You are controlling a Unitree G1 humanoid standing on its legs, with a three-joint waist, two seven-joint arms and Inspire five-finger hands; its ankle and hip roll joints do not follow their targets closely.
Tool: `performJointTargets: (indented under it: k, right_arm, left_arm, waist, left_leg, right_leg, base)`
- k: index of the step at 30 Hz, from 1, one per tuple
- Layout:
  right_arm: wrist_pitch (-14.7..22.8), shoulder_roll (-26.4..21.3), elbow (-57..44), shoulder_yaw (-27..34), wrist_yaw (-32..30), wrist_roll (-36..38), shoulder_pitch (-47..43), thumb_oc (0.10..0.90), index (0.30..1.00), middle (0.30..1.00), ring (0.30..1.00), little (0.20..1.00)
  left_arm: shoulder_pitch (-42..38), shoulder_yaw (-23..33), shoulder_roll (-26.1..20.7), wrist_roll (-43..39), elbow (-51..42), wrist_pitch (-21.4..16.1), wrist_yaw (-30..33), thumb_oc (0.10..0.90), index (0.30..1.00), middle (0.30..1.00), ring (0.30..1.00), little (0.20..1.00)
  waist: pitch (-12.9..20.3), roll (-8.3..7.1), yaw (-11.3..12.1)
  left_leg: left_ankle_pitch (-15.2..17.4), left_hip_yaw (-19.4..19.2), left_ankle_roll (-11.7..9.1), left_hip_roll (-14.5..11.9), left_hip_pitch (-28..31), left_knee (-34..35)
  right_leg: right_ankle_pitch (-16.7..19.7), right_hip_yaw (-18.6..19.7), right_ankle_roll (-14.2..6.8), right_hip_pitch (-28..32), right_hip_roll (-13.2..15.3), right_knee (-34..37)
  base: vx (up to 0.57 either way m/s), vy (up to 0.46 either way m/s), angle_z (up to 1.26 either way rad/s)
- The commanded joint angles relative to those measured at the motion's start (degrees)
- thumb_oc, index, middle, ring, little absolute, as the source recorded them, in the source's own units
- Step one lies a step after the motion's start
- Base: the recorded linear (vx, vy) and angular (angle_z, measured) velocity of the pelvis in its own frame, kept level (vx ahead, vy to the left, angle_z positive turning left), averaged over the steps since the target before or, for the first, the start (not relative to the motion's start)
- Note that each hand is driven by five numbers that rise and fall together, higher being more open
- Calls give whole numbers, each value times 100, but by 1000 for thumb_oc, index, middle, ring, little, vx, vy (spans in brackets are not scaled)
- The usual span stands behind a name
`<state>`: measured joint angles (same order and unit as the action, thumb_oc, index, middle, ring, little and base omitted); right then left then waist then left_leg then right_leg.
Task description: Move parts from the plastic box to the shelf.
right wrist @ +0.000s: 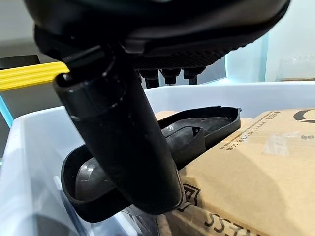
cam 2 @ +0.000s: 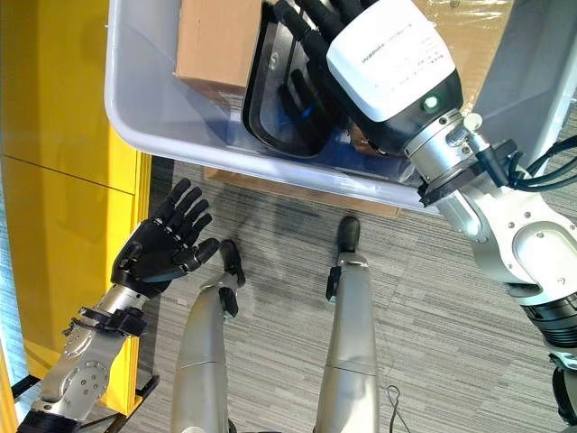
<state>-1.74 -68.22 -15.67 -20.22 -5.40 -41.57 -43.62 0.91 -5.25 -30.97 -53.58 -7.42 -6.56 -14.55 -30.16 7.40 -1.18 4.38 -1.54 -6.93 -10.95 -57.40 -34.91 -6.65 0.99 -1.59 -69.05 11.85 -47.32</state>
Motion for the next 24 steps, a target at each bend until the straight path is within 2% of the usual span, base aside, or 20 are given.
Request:
performJointTargets:
  k: [1,9,10,12,24]
  right_arm:
    - [-160,-58,222,-360,-7,-70,-742,900,1000,1000,1000,1000]
    - [-272,-225,147,-468,311,-25,-804,900,1000,1000,1000,1000]
    - [-297,-250,140,-483,378,5,-804,857,940,940,940,940]
    - [-306,-269,172,-477,393,46,-750,400,300,300,300,300]
    - [-219,-259,280,-534,237,213,-764,400,300,300,300,300]
  left_arm:
    - [204,153,-310,-7,-512,-425,-300,900,1000,1000,1000,1000]
    - [255,187,-379,-21,-522,-437,-333,900,1000,1000,1000,1000]
    - [259,184,-388,-39,-516,-448,-345,900,1000,1000,1000,1000]
    - [268,184,-394,-15,-498,-468,-379,900,1000,1000,1000,1000]
    - [241,228,-444,-10,-474,-432,-367,900,1000,1000,1000,1000]
  waist:
    - [37,78,162]
    - [37,55,172]
    - [37,44,170]
    - [37,28,163]
    - [37,-4,206]
  left_leg:
    - [400,446,239,122,-388,-300]
    - [417,487,239,120,-642,-439]
    - [416,488,238,112,-665,-447]
    - [417,492,239,107,-708,-466]
    - [396,558,255,108,-867,-529]
  right_leg:
    - [-822,161,-68,179,146,-501]
    - [-875,156,-48,-68,164,-684]
    - [-875,151,-47,-88,164,-691]
    - [-874,146,-48,-122,162,-701]
    - [-833,106,-72,-230,194,-712]
  base:
    - [4,-18,6]
    - [9,-8,1]
    - [0,0,0]
    - [0,0,0]
    - [0,0,0]
